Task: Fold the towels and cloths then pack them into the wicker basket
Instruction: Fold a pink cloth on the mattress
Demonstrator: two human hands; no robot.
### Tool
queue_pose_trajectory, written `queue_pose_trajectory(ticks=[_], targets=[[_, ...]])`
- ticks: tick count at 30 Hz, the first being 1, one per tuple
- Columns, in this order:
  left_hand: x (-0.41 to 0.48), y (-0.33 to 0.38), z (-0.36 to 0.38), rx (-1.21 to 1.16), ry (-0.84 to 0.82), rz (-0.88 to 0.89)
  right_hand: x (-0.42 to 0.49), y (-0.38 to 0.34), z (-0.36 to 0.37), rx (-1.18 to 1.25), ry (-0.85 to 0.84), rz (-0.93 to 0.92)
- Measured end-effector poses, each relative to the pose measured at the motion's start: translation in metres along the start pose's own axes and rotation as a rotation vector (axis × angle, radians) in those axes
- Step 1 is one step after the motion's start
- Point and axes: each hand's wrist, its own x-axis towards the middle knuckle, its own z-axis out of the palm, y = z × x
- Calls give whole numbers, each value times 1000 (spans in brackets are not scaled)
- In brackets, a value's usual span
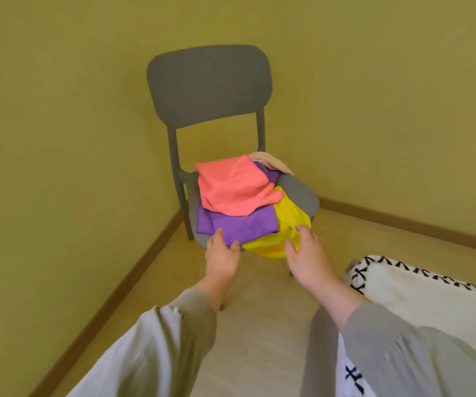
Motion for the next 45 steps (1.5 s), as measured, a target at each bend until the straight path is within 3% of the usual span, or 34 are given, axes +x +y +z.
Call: queue_pose_trajectory(ticks=[5,8,10,17,29,35,38,40,42,45], targets=[[41,-32,11,-39,228,-29,16,6,50,66,-13,25],[66,-42,14,-308,329,-221,25,7,67,93,12,35],[81,-54,16,-556,255,-273,27,8,74,115,30,35],[85,-73,-1,-779,81,-270,15,-1,80,157,39,30],[-54,-121,-47,-810,-138,-390,-58,-15,55,176,-15,14],[-112,-136,-68,-644,-176,-385,-96,-14,51,52,-215,-45],[-110,-125,-78,-170,-68,-100,-106,-17,51,14,-278,-23],[-103,-101,-84,183,82,144,-104,-24,48,114,-188,29],[-92,-71,-82,455,57,324,-95,-30,47,205,-78,61],[-79,-36,-70,660,-82,430,-75,-34,48,200,-117,176]])
